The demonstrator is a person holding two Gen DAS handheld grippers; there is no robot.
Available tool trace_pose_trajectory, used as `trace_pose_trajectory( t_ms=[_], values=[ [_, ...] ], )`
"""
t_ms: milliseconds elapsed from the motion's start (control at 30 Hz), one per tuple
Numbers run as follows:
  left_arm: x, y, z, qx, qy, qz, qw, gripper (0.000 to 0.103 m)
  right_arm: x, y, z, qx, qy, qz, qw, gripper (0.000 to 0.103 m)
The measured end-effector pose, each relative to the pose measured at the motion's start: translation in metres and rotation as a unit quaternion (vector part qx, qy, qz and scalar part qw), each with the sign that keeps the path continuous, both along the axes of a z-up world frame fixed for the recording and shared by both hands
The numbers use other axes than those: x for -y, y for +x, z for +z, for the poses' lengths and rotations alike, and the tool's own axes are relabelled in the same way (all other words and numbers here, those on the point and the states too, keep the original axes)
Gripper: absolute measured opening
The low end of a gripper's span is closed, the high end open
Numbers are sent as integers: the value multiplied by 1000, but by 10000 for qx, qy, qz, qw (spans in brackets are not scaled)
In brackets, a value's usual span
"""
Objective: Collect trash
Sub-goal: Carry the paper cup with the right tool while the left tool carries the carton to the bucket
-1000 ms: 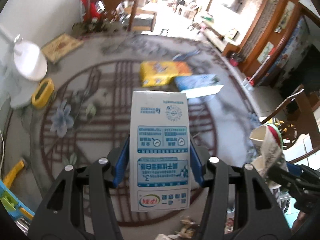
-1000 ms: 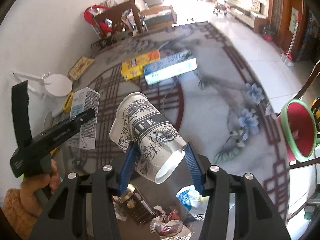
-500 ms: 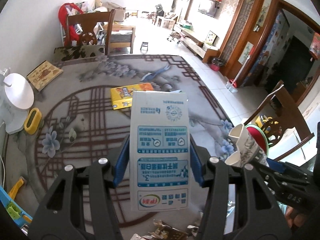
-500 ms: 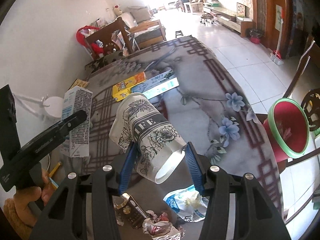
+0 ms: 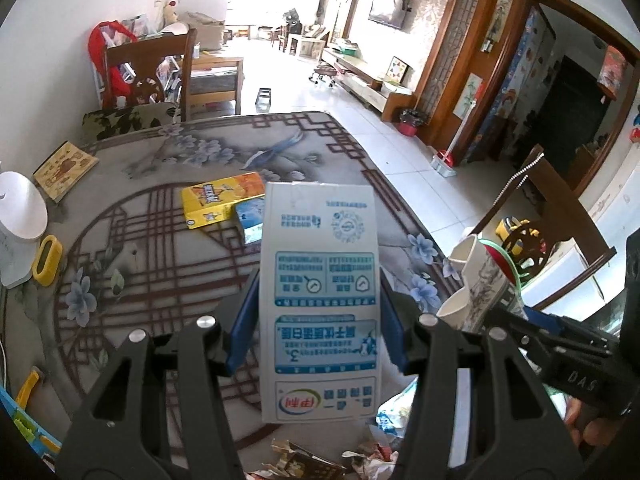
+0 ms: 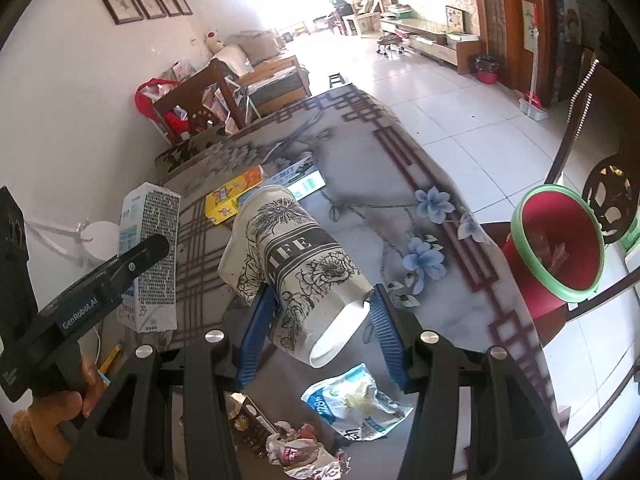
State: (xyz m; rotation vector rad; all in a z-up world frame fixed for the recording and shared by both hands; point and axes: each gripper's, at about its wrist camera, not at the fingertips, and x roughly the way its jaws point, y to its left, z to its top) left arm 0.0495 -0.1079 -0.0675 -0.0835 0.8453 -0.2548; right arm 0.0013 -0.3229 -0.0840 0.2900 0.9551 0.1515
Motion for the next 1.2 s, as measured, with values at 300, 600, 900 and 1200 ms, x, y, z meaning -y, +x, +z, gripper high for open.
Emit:
trace_pose_trajectory(
  t_ms=[300, 600, 900, 1200],
  values=[
    [10, -1, -3, -44, 36, -62, 10000, 52, 19, -4, -2, -30, 35, -212, 9998, 49],
    [30, 2, -7, -106, 27, -156, 9998, 52, 35, -6, -2, -40, 3, -287, 9996, 49],
    [53, 7, -11, -126, 9, -230, 9997, 52, 59, -7, -3, -54, -18, -386, 9992, 49],
    [80, 11, -14, -137, -31, -220, 9997, 52, 89, 1, -6, -104, -74, -363, 9993, 49]
  ],
)
